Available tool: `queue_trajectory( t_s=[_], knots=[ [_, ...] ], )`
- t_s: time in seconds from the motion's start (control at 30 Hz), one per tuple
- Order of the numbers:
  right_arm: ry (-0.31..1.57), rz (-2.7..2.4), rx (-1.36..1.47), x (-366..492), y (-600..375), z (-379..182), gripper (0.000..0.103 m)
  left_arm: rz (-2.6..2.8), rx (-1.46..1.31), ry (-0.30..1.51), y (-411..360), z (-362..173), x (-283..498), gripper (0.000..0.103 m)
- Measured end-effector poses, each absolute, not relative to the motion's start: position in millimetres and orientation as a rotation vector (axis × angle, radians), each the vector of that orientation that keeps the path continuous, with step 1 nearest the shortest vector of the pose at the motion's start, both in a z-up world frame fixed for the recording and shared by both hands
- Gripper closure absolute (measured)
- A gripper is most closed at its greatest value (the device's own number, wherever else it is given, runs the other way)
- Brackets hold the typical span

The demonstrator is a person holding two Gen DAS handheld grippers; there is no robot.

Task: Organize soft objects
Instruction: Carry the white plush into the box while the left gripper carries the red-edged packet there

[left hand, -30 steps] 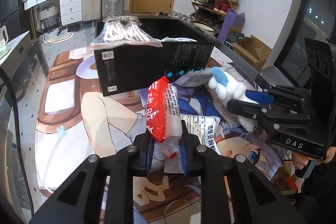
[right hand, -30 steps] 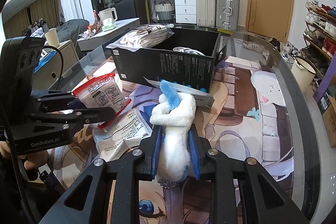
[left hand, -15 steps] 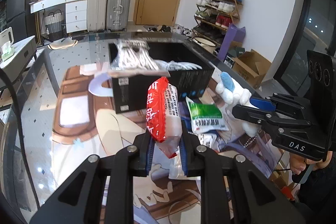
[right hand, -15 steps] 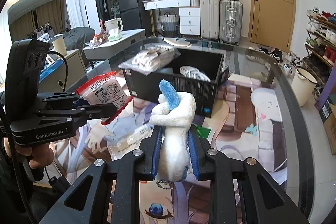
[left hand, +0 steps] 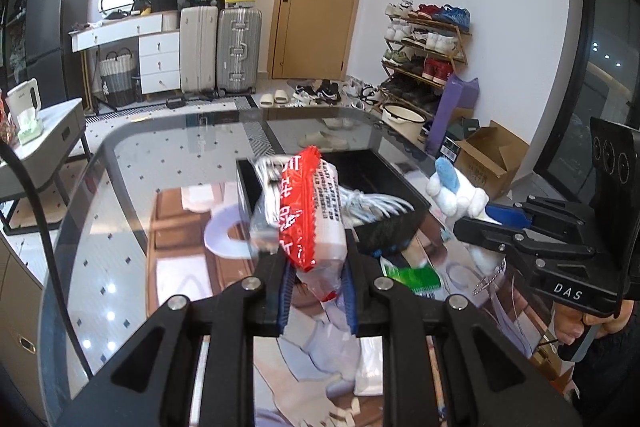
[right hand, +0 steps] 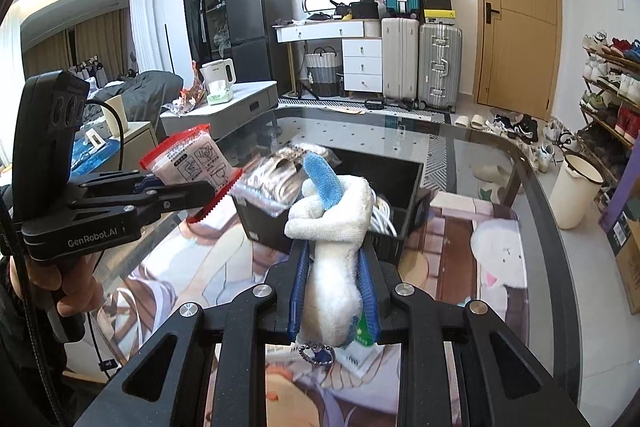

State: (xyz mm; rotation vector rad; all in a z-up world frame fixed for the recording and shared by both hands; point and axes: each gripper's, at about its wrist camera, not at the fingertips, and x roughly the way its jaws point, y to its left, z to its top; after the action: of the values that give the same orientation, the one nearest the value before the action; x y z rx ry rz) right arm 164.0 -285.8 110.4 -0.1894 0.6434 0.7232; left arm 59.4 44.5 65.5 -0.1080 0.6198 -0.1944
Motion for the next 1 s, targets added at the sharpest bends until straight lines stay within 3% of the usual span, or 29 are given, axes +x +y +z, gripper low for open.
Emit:
queue_trajectory(
  t_s=[1.0],
  knots=[
    [0.67, 0.72, -0.199, 251, -246, 101, 0.079, -0.156, -0.093, 0.689, 51, 42, 131, 0.084]
  ],
)
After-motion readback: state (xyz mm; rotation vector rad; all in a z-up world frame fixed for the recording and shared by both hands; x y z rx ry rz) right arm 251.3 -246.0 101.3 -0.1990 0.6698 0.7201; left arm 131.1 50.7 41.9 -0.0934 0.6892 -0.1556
